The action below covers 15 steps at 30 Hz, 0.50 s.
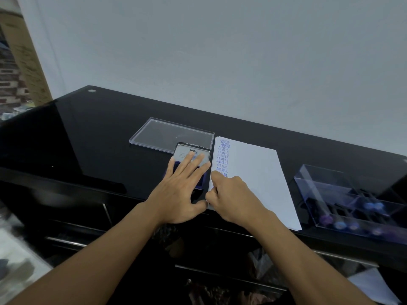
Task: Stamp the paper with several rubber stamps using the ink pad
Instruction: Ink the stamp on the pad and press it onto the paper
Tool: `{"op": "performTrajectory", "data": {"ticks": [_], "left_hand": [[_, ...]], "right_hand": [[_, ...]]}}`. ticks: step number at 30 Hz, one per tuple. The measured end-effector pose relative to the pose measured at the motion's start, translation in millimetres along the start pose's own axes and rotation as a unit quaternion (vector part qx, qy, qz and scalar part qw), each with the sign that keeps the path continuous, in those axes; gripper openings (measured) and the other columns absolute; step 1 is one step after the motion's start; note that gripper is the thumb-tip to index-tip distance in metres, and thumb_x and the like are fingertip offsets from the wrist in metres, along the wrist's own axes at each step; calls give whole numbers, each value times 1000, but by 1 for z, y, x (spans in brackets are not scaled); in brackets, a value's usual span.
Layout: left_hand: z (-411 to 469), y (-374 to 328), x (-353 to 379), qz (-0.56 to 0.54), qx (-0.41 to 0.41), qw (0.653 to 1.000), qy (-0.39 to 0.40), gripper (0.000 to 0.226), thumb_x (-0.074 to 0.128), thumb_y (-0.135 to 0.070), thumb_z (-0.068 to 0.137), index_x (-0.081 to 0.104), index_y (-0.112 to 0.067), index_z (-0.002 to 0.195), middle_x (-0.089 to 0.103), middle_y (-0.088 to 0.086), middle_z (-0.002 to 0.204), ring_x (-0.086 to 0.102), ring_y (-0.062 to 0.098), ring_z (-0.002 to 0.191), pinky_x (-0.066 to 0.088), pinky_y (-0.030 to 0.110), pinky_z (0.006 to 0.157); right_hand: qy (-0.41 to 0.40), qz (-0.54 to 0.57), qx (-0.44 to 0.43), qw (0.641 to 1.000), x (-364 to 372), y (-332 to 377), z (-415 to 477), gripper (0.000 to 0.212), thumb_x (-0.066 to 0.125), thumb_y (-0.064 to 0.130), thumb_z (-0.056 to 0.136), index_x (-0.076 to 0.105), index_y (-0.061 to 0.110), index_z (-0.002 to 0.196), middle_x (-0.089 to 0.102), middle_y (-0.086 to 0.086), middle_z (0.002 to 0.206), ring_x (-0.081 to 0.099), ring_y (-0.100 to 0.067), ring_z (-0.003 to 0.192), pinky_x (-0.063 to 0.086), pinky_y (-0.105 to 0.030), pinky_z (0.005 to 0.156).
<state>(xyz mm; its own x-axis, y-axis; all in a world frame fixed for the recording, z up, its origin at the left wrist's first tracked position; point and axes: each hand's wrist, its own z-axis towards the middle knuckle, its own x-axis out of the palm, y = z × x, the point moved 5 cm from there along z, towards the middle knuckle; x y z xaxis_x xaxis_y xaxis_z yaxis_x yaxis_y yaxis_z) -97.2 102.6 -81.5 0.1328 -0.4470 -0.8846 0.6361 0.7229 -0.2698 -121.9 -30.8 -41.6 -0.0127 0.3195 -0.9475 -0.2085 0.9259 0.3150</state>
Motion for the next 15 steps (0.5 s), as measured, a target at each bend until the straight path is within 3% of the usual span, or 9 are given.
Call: {"op": "performTrajectory", "data": {"ticks": [15], "left_hand": [[1, 0, 0, 1, -5, 1000, 16, 87, 50, -55, 88, 11, -25, 160, -6, -7, 168, -23, 9, 150, -7, 55, 123]], "right_hand": [[-11, 14, 11, 1000, -5, 0, 3, 30, 47, 25, 93, 27, 29, 71, 46, 1, 71, 42, -15, 61, 28, -28, 50]]}}
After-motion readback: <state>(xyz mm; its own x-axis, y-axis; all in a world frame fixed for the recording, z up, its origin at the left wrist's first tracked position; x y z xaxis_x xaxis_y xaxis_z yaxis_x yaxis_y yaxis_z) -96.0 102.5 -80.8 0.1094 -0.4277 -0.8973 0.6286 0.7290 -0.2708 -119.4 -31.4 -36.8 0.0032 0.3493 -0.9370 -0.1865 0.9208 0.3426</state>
